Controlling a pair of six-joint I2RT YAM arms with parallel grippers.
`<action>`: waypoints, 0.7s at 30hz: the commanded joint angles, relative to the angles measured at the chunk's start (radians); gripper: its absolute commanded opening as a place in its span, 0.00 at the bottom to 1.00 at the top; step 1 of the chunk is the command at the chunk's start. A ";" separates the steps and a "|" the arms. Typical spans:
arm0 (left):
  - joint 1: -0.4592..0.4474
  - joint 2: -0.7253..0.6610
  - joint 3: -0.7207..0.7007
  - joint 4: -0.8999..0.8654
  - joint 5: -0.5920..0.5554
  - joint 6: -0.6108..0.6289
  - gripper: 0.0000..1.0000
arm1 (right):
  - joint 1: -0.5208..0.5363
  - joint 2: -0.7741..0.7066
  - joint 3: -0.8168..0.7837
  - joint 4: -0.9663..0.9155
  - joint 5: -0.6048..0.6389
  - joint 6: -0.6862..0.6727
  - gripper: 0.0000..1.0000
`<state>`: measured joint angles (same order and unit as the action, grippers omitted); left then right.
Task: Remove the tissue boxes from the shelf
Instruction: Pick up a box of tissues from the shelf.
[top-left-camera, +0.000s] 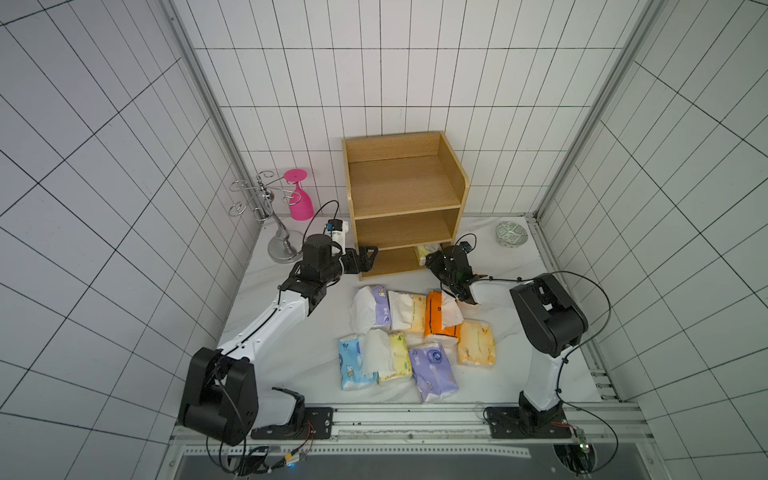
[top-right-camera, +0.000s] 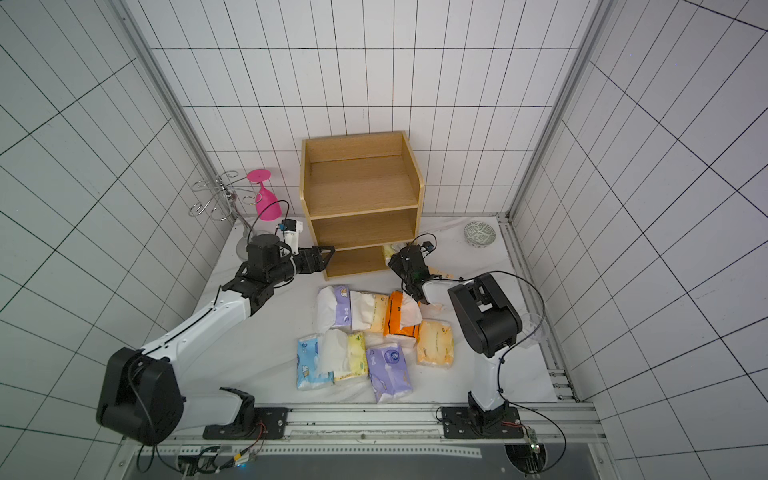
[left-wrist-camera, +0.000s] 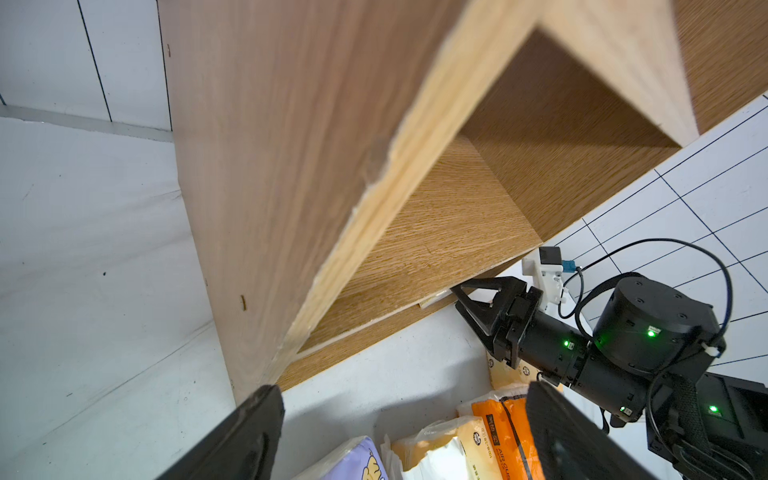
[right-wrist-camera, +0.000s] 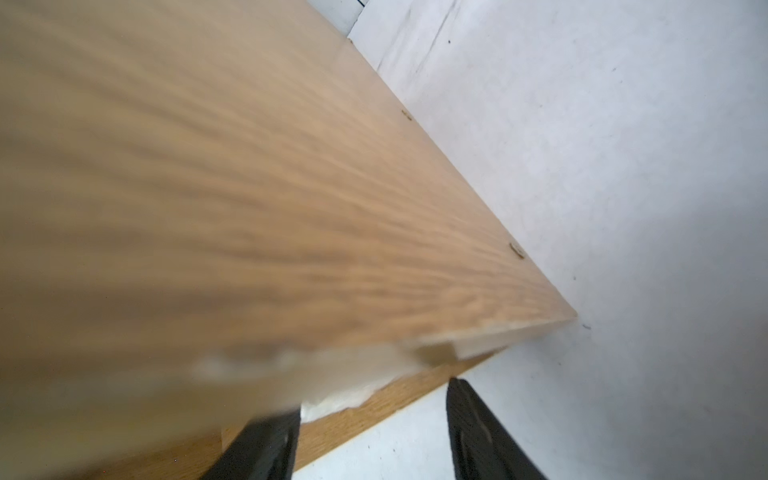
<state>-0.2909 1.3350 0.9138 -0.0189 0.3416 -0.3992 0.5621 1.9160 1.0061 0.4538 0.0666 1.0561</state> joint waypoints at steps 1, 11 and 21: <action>0.002 0.014 -0.010 0.023 0.024 0.016 0.95 | 0.000 0.016 0.039 0.085 0.018 0.013 0.60; 0.001 0.028 -0.012 0.030 0.054 0.025 0.95 | 0.000 0.090 0.081 0.153 0.041 0.067 0.59; 0.001 0.026 -0.012 0.034 0.061 0.022 0.95 | -0.001 0.077 0.070 0.134 0.048 0.055 0.22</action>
<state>-0.2909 1.3563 0.9123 -0.0170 0.3901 -0.3916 0.5621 2.0106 1.0531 0.5846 0.1108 1.1324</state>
